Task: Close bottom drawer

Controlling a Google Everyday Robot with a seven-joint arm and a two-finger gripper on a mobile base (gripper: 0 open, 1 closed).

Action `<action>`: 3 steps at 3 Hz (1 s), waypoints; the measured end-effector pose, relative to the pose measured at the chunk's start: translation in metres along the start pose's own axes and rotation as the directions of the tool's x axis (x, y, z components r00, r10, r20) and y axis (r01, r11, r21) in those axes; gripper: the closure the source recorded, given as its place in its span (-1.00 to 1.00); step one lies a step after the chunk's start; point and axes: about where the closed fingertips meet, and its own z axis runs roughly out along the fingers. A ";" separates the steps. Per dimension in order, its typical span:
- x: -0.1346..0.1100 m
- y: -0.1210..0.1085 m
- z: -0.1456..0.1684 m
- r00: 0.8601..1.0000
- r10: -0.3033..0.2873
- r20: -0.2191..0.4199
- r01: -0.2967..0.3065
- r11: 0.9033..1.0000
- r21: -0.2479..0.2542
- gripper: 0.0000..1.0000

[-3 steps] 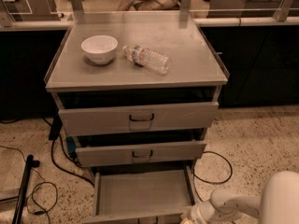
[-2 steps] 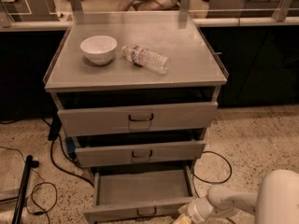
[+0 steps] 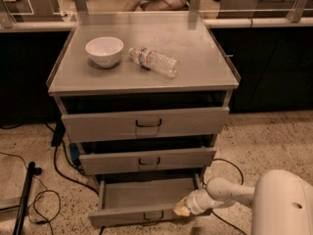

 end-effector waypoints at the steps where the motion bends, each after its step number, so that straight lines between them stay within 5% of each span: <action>1: -0.023 -0.027 0.003 0.999 -0.043 0.018 0.043 0.998 0.039 1.00; 3: -0.028 -0.043 0.001 0.999 -0.041 0.029 0.039 0.997 0.064 0.17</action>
Offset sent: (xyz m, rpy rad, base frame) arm 0.1327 -0.0269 -0.0113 -0.0266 -0.1738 -0.1121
